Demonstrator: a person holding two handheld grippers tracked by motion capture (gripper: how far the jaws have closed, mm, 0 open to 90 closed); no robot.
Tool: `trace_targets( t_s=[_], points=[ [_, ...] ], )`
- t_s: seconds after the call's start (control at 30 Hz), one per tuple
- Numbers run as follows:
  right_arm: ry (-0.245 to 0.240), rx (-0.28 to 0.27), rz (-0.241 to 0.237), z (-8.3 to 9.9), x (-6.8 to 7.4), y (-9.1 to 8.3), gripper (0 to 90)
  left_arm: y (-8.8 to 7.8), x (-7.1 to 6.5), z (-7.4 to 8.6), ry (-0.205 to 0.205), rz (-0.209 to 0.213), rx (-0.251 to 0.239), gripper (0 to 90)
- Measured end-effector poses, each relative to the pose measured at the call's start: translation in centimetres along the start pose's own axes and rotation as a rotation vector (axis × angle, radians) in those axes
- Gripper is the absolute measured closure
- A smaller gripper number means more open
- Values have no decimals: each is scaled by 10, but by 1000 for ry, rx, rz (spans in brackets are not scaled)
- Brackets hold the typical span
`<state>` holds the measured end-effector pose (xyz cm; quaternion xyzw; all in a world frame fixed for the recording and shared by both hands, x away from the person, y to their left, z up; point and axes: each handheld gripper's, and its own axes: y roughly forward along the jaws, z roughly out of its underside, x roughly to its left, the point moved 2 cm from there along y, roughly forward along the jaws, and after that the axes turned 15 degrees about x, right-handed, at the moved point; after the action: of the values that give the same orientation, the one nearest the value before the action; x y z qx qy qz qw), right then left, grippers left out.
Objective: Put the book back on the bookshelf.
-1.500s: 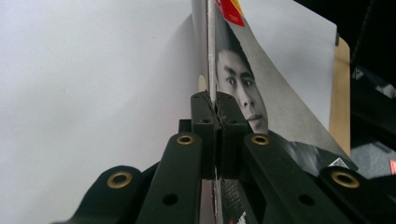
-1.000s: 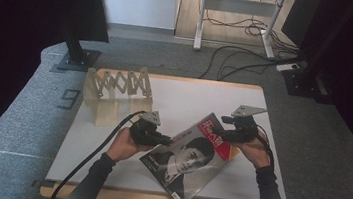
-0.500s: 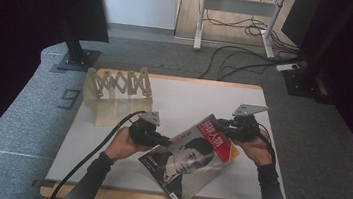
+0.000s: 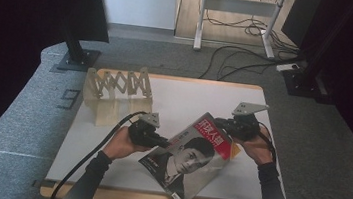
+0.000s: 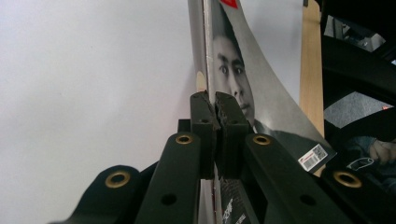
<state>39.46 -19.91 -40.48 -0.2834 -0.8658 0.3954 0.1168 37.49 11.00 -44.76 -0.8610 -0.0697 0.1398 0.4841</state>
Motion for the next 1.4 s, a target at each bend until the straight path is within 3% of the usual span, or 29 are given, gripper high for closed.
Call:
trace_targets(
  t_s=[0.27, 0.43, 0.57, 0.63, 0.77, 0.83, 1.0, 1.1, 1.17, 1.2, 1.4],
  points=[
    [-13, -10, 2, -5, 3, -3, 852, 9, 4, -1, 1, 14, 28, 862],
    [-30, -25, -11, -10, 6, -5, 853, 15, 4, -7, 6, 35, 20, 850],
    [-49, -16, -3, -14, 11, -3, 853, 18, 4, -13, 16, 31, 49, 838],
    [-62, -27, -23, -18, 14, -3, 853, 20, 4, -17, 24, 33, 70, 827],
    [-75, -24, -19, -22, 17, -4, 853, 19, 3, -25, 43, 13, 148, 828],
    [-78, -24, -21, -23, 18, -5, 852, 18, 3, -27, 43, 16, 164, 842],
    [-72, -14, -15, -22, 17, -6, 825, 17, 4, -27, 23, 45, 143, 869],
    [-51, -19, -16, -19, 15, -8, 778, 16, 5, -27, 0, 61, 126, 871],
    [-23, 3, 14, -13, 9, -8, 669, 15, 5, -27, -2, 59, 119, 871],
    [-23, 3, 14, -13, 9, -8, 669, 13, 5, -27, -3, 59, 112, 871],
    [54, 22, 62, 6, 1, -7, 464, 2, 8, -26, -18, 47, 72, 871]
  ],
)
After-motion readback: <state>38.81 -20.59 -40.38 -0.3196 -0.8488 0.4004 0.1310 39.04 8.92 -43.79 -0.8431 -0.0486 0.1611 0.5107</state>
